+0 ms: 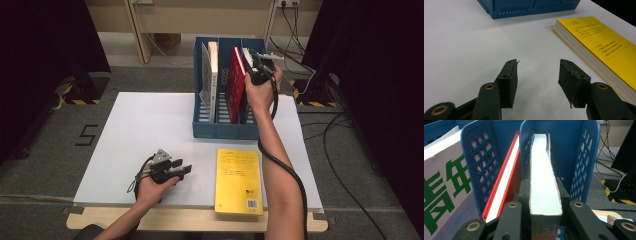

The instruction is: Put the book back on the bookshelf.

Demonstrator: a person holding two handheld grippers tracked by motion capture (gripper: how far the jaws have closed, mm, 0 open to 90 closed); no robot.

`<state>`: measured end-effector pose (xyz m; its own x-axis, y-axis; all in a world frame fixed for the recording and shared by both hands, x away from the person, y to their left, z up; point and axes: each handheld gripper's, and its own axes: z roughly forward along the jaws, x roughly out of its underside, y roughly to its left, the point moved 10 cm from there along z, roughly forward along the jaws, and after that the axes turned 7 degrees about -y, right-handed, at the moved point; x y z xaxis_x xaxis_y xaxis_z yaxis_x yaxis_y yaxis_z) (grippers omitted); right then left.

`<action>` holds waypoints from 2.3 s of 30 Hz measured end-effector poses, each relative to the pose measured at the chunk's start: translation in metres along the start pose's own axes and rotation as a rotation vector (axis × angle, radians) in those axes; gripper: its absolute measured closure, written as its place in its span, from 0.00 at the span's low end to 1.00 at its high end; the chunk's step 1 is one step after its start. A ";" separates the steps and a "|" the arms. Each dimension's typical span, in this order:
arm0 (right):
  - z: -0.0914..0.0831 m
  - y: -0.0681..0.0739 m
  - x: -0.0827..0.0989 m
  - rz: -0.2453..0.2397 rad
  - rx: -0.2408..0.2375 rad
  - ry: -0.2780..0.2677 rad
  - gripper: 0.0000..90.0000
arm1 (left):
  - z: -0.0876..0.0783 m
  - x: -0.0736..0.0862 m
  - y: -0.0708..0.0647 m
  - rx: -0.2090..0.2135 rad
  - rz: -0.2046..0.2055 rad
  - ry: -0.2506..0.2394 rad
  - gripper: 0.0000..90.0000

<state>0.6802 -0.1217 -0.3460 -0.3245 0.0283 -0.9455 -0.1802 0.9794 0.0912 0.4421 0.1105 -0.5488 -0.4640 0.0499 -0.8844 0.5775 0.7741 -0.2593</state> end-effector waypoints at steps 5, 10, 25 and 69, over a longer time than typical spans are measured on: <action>-0.003 0.001 0.002 -0.006 -0.007 0.007 0.82 | 0.000 0.000 0.000 -0.001 0.001 -0.001 0.54; -0.008 0.002 0.008 -0.015 -0.006 0.011 0.82 | 0.000 0.000 0.000 -0.002 0.006 -0.002 0.54; -0.020 0.005 0.021 -0.041 0.003 0.021 0.81 | -0.001 0.000 0.000 -0.007 0.007 0.000 0.54; -0.032 0.008 0.041 0.010 0.008 0.119 0.78 | -0.001 0.001 -0.001 -0.003 0.007 0.002 0.54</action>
<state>0.6353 -0.1189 -0.3737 -0.4341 0.0142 -0.9007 -0.1691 0.9808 0.0969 0.4408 0.1100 -0.5488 -0.4613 0.0564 -0.8854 0.5784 0.7759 -0.2519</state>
